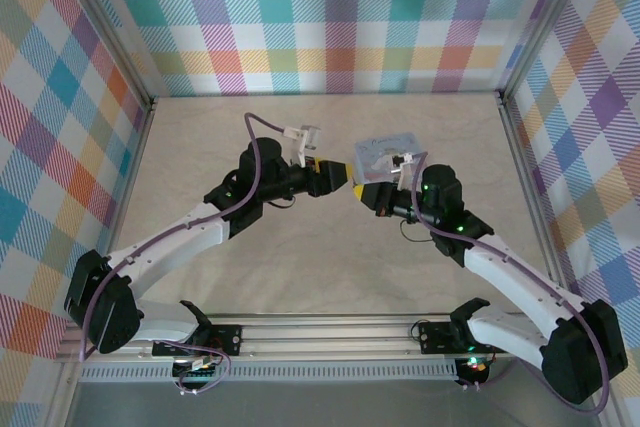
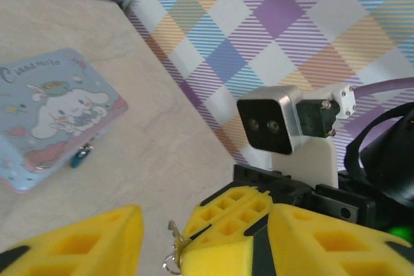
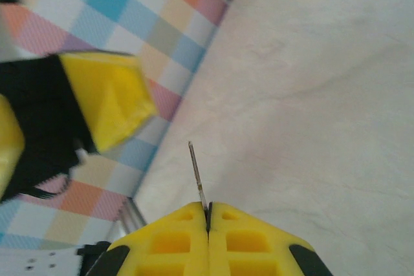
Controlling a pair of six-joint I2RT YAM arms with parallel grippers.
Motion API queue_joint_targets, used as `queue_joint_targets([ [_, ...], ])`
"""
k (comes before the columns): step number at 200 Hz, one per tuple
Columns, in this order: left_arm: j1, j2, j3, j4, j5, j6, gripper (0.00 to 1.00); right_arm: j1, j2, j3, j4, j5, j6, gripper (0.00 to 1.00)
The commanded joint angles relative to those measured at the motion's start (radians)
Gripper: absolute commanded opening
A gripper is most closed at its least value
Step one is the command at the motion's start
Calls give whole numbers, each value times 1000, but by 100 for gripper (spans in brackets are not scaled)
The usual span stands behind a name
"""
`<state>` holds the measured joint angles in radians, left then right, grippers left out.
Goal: Unlock a padlock with a key
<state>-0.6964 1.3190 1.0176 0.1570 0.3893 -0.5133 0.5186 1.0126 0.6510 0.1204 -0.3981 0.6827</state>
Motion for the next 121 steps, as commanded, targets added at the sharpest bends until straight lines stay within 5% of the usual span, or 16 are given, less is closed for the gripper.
queue_joint_targets([
  [1, 29, 1, 56, -92, -90, -14, 65, 1, -39, 66, -293, 173, -101, 0],
  [63, 43, 258, 204, -97, -20, -9, 74, 2, -113, 154, -753, 614, -52, 0],
  [121, -30, 567, 510, -217, 29, 68, 74, 1, -184, 185, -924, 791, 22, 0],
])
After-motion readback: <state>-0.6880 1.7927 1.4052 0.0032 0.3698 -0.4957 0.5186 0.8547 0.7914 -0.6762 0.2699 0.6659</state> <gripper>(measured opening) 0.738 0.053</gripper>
